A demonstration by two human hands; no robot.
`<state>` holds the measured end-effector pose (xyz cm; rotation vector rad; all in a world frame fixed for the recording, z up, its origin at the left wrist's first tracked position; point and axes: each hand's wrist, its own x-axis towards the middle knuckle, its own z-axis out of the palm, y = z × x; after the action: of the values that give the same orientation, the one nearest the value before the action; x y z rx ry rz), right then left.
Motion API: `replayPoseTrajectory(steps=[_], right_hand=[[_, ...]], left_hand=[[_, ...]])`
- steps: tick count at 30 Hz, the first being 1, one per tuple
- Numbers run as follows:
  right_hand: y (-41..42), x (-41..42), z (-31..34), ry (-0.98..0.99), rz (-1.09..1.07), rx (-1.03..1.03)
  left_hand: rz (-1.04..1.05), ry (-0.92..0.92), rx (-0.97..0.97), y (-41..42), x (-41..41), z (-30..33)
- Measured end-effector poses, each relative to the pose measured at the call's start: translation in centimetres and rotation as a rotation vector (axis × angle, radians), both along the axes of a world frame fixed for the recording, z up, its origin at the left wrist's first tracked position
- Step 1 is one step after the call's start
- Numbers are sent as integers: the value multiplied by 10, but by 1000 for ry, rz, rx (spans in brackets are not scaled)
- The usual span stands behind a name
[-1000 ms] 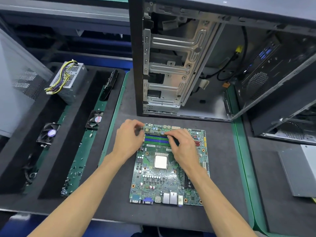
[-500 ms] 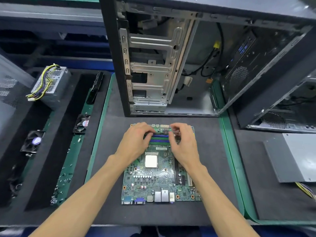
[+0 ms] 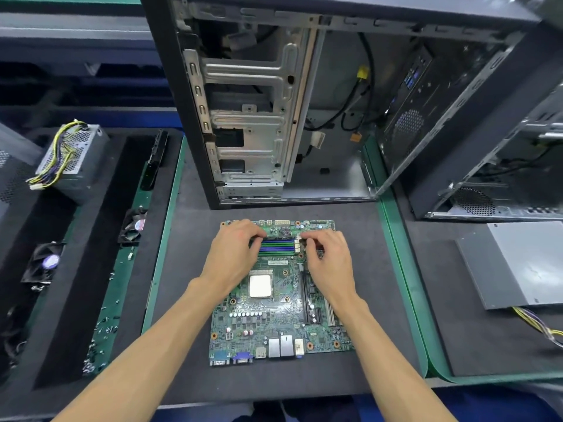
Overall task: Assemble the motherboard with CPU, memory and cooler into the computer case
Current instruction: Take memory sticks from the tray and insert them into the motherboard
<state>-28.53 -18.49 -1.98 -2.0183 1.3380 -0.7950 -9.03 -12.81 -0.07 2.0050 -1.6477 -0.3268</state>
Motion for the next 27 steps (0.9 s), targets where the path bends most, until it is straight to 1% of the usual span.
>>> replayPoseTrajectory(steps=[7, 10, 13, 16, 18, 21, 22, 24, 26, 27], right_hand=[[-1, 3, 2, -8, -33, 15], [1, 11, 5, -31, -61, -2], [1, 24, 10, -20, 4, -67], [-2, 43, 16, 13, 85, -50], [-4, 55, 17, 48, 132, -26], [-5, 73, 18, 103, 197, -4], [-6, 78, 19, 120, 218, -1], [-6, 87, 19, 162, 256, 13], [-7, 92, 18, 206, 279, 67], [-8, 94, 18, 218, 280, 104]], left_hand=[[12, -10, -17, -2, -2, -3], [10, -54, -18, -2, -2, -4], [2, -99, 16, -3, 2, -1], [-24, -94, 64, 3, 9, -4], [39, 19, 45, 12, 13, -3], [305, 213, -43, 23, 23, -2], [387, 306, -37, 25, 29, -1], [494, 474, 61, 27, 38, 2], [521, 538, 173, 28, 44, 0], [522, 549, 197, 28, 45, 0]])
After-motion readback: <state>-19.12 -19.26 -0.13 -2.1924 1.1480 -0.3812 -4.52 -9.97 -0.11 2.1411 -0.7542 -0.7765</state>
